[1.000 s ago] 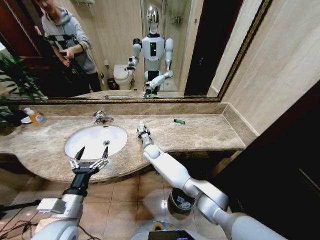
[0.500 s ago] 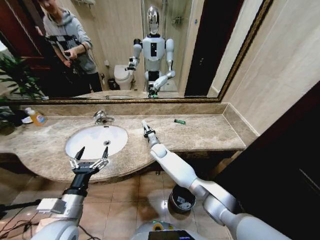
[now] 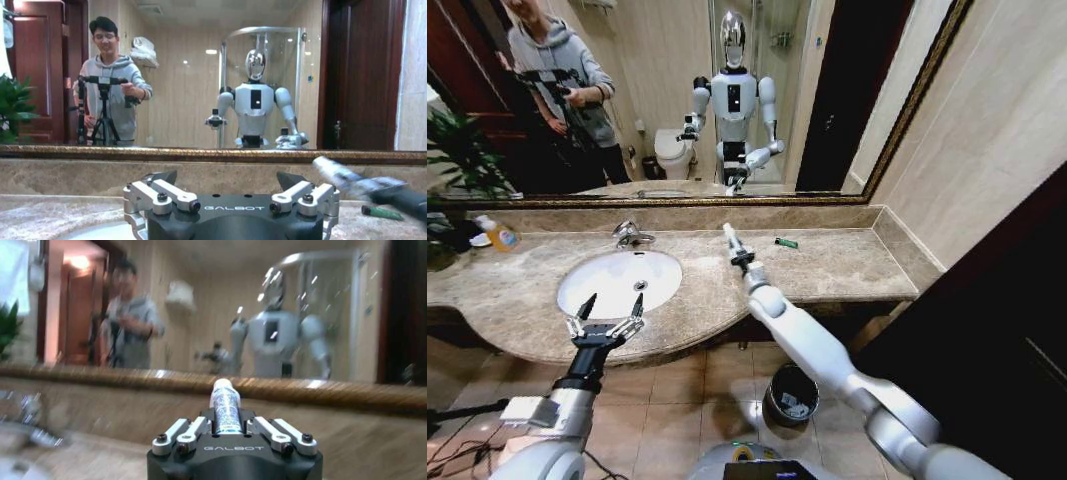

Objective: Pick up the trash from the sink and place it in the trash bin.

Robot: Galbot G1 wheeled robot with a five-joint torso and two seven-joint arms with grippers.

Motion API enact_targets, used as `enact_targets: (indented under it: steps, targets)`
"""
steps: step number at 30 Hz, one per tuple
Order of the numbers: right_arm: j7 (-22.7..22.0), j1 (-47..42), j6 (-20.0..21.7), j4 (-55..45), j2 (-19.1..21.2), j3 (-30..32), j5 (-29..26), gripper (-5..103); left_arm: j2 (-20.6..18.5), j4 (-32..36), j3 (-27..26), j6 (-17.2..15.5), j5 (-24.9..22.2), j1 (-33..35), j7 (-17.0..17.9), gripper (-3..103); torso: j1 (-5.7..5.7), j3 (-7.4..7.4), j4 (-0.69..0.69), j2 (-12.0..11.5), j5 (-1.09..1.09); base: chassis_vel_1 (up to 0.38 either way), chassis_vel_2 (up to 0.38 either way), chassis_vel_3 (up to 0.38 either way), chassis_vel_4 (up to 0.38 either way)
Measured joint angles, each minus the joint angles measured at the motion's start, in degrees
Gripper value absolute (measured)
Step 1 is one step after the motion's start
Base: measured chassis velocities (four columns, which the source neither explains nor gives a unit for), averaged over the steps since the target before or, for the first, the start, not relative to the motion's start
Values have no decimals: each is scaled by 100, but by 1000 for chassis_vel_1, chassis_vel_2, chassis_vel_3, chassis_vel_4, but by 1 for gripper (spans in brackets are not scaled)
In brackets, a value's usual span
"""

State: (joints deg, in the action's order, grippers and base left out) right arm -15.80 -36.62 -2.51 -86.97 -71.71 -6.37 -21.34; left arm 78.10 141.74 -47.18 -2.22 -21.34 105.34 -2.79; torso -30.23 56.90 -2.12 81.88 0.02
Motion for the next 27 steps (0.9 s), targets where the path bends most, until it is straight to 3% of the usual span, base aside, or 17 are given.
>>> enact_targets:
  steps: [1, 2, 4, 9, 12, 14, 16, 23, 27]
  targets:
    - [0, 0, 0, 0, 0, 0, 0, 22, 0, 0, 0, 0, 0, 0, 0, 100, 0, 0, 0, 0, 0, 0, 0, 0, 0]
    - [70, -518, -49, -571, 396, 434, 49, 21, 0, 0, 1, 0, 0, 0, -1, 100, 0, -1, 1, 0, -3, 0, 0, 0, 0]
    - [135, -1295, -166, -1064, 689, 860, 142, 21, -1, 0, 0, 0, 0, 0, -1, 100, 0, -1, 4, 0, 4, 0, 0, 0, 0]
    - [283, -2498, -486, -1565, 719, 1666, 356, 21, 0, 0, 1, 0, 0, 0, -3, 100, 2, -1, 1, 0, -1, 0, 0, 0, 0]
    - [517, -3739, -810, -2010, 505, 2402, 623, 21, -1, 0, 0, 0, 0, 0, -1, 100, 2, -1, 1, 0, 0, 0, 0, 0, 0]
    - [561, -3958, -857, -2081, 454, 2514, 676, 21, 0, 0, 0, 0, 0, 0, 0, 100, 1, -1, 2, 0, 0, 0, 0, 0, 0]
    - [734, -4835, -1133, -2378, 151, 2973, 944, 21, -1, 0, 1, 0, 0, 0, -1, 100, 2, -2, 2, 1, -2, 0, 0, 0, 0]
    - [1017, -6280, -1874, -2397, -577, 3193, 1635, 21, 0, 0, 1, 0, 0, 0, -1, 100, 2, -2, 2, 1, -2, 0, 0, 0, 0]
    - [815, -6646, -2262, -2122, -822, 2935, 1922, 21, 0, 0, 0, 0, 0, 0, -1, 100, 2, -1, 1, 1, -3, 0, 0, 0, 0]
